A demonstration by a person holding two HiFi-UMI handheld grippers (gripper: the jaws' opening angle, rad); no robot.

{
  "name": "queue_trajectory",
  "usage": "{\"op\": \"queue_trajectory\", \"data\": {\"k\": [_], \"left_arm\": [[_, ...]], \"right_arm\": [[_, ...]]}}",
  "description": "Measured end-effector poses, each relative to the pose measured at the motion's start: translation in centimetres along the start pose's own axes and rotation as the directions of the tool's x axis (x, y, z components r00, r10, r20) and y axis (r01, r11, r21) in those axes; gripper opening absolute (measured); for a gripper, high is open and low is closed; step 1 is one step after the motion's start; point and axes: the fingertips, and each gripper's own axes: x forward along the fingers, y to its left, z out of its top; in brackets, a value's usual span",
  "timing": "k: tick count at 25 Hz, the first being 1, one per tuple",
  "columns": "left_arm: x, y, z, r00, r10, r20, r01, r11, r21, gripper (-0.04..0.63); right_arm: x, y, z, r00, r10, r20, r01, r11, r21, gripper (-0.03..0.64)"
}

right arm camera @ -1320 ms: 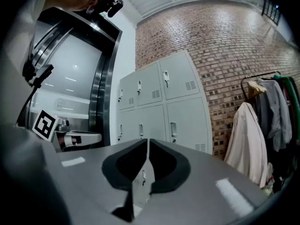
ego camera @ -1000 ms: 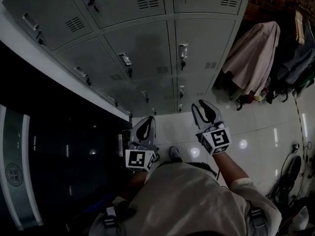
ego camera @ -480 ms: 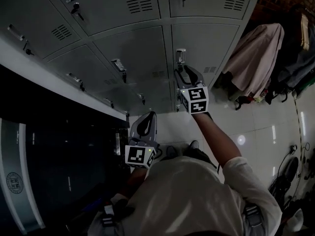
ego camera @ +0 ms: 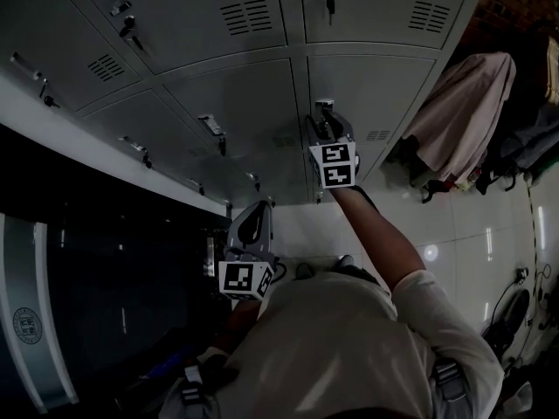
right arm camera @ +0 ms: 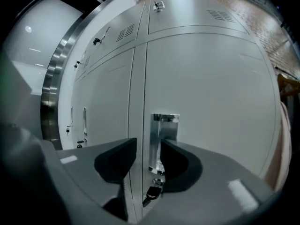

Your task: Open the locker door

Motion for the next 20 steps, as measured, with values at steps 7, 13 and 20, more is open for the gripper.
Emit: {"op": "queue_trajectory", "data": {"k": [7, 13, 20], "left_arm": [[0.8, 0.5, -0.2, 1.000, 0.012, -0.004, -0.012, 1.000, -0.005, 0.020], [1.8, 0.7, 0.0, 1.000, 0.015, 0.010, -0.015, 1.000, -0.008, 0.020], [2.3, 0.4, -0.3, 1.000, 0.003, 0.004, -0.003, 1.000, -0.003, 0.020]], "right_arm": [[0.1, 0.4, 0.3, 1.000, 0.025, 0.012, -0.025, 1.000, -0.006, 0.129], [-0.9, 0.4, 0.3, 0.999, 0.021, 0.026, -0.020, 1.000, -0.009, 0.100], [-4.9, 1.3, 0.2, 0.994, 0.071, 0.079, -0.069, 0.997, -0.026, 0.103]]}}
